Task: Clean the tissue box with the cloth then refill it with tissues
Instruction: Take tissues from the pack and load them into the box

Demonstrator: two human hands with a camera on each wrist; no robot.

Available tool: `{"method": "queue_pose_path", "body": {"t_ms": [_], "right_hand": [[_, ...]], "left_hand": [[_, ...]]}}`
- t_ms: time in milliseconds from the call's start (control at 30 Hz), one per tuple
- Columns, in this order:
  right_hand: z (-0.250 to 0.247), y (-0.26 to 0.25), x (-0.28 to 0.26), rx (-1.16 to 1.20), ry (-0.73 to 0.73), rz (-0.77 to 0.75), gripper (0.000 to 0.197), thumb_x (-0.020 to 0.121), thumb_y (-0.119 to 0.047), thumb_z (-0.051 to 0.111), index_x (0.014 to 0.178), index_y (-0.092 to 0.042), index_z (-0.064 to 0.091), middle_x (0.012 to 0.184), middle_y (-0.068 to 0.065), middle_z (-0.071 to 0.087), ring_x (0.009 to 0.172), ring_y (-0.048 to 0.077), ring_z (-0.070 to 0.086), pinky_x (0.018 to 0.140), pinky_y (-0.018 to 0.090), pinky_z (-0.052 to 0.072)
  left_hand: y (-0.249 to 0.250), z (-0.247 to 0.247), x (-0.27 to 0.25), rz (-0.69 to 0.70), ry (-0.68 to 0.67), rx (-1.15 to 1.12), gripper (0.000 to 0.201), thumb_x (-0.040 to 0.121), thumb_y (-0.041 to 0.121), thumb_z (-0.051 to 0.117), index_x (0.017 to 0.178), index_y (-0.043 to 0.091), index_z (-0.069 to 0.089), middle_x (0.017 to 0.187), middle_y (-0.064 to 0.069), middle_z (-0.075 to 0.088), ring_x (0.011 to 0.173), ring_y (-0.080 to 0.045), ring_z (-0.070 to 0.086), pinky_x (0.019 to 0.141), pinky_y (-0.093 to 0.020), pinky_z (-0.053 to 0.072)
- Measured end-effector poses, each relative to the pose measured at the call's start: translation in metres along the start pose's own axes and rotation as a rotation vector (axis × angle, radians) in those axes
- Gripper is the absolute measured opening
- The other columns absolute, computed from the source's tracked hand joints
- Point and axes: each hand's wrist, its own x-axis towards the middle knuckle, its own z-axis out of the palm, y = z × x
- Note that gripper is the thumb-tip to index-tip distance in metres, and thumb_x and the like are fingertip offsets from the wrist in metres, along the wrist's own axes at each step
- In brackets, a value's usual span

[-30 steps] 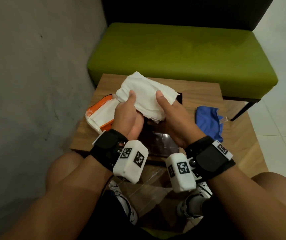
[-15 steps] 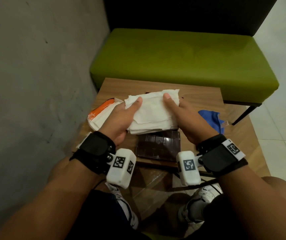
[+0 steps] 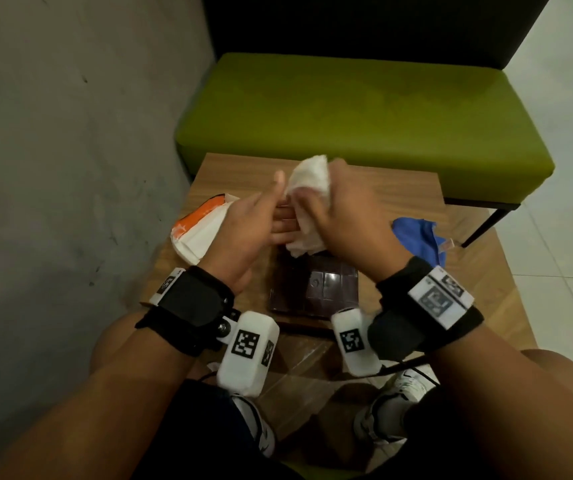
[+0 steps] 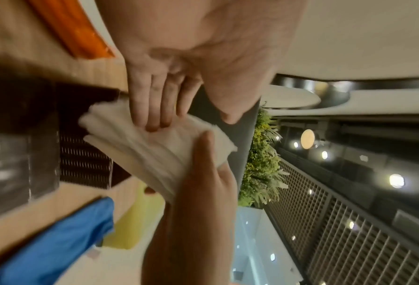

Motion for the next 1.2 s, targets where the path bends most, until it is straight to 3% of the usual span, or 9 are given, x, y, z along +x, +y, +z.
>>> {"method": "queue_pose_path", "body": {"t_ms": [100, 200, 267, 433, 567, 700, 800, 900, 1200], "right_hand": [[0.008, -0.022, -0.010, -0.188, -0.149, -0.097, 0.047, 0.092, -0.060, 0.063, 0.113, -0.020, 0.052, 0.093, -0.008, 0.057, 0.082, 0.019, 0.057, 0.068, 0.039, 0.045], [0.004, -0.026, -0.011, -0.161, -0.260, -0.108, 0.042, 0.096, -0.053, 0.065, 0.122, -0.020, 0.060, 0.098, -0.004, 0.059, 0.088, 0.019, 0.061, 0.075, 0.038, 0.049], [-0.005, -0.024, -0.010, -0.031, -0.312, -0.063, 0.035, 0.102, -0.043, 0.062, 0.128, -0.020, 0.066, 0.097, -0.002, 0.069, 0.086, 0.017, 0.066, 0.077, 0.036, 0.053], [-0.025, 0.006, -0.002, 0.427, -0.051, 0.309, 0.028, 0.109, -0.020, 0.051, 0.134, -0.011, 0.060, 0.094, 0.010, 0.074, 0.063, 0.016, 0.063, 0.049, 0.025, 0.048], [-0.023, 0.019, -0.006, 0.212, 0.131, 0.255, 0.049, 0.107, -0.048, 0.052, 0.144, -0.017, 0.051, 0.109, -0.001, 0.067, 0.101, 0.016, 0.065, 0.086, 0.037, 0.054], [-0.007, 0.023, -0.008, 0.453, -0.095, 0.288, 0.058, 0.097, -0.069, 0.056, 0.137, -0.026, 0.059, 0.127, -0.009, 0.072, 0.116, 0.012, 0.069, 0.105, 0.042, 0.055], [-0.008, 0.028, -0.007, 0.944, -0.288, 0.535, 0.064, 0.100, -0.064, 0.057, 0.138, -0.013, 0.062, 0.122, 0.007, 0.077, 0.106, 0.026, 0.077, 0.086, 0.045, 0.064], [-0.004, 0.030, -0.008, 0.964, -0.166, 0.505, 0.054, 0.105, -0.051, 0.058, 0.135, -0.006, 0.060, 0.108, 0.012, 0.076, 0.082, 0.029, 0.075, 0.051, 0.036, 0.060], [0.019, 0.045, -0.006, 0.704, 0.103, 0.282, 0.049, 0.095, -0.063, 0.061, 0.122, -0.022, 0.061, 0.120, 0.002, 0.075, 0.112, 0.022, 0.073, 0.097, 0.059, 0.058]], "left_hand": [[0.010, 0.004, -0.006, -0.092, -0.193, -0.205, 0.071, 0.102, 0.067, 0.049, 0.131, 0.007, 0.073, 0.127, -0.017, 0.076, 0.117, -0.027, 0.075, 0.098, -0.044, 0.061], [0.005, -0.003, -0.005, -0.159, -0.205, -0.278, 0.056, 0.105, 0.055, 0.055, 0.131, 0.009, 0.072, 0.119, -0.013, 0.079, 0.104, -0.024, 0.079, 0.077, -0.035, 0.065], [-0.002, -0.007, -0.003, -0.189, -0.166, -0.309, 0.047, 0.108, 0.042, 0.056, 0.135, 0.006, 0.068, 0.119, -0.016, 0.079, 0.104, -0.028, 0.079, 0.082, -0.041, 0.066], [-0.012, -0.018, 0.005, -0.203, -0.082, -0.342, 0.040, 0.110, 0.030, 0.056, 0.141, 0.007, 0.063, 0.126, -0.013, 0.077, 0.116, -0.031, 0.075, 0.101, -0.051, 0.060], [-0.011, -0.022, 0.004, -0.209, -0.162, -0.291, 0.040, 0.110, 0.035, 0.054, 0.143, 0.012, 0.061, 0.130, -0.012, 0.076, 0.119, -0.033, 0.074, 0.098, -0.056, 0.060], [-0.005, -0.023, 0.004, -0.185, -0.267, -0.249, 0.042, 0.112, 0.034, 0.049, 0.145, 0.010, 0.059, 0.135, -0.014, 0.073, 0.123, -0.033, 0.072, 0.095, -0.050, 0.063], [-0.001, -0.026, 0.008, -0.170, -0.305, -0.202, 0.039, 0.112, 0.031, 0.048, 0.143, 0.009, 0.059, 0.133, -0.016, 0.074, 0.119, -0.032, 0.074, 0.087, -0.045, 0.066], [-0.002, -0.033, 0.013, -0.166, -0.324, -0.162, 0.043, 0.110, 0.026, 0.054, 0.148, 0.007, 0.054, 0.138, -0.017, 0.070, 0.126, -0.035, 0.069, 0.093, -0.048, 0.064], [-0.018, -0.031, 0.025, -0.030, -0.323, -0.079, 0.053, 0.102, -0.002, 0.061, 0.152, 0.007, 0.047, 0.144, -0.014, 0.067, 0.133, -0.028, 0.065, 0.110, -0.044, 0.055]]}}
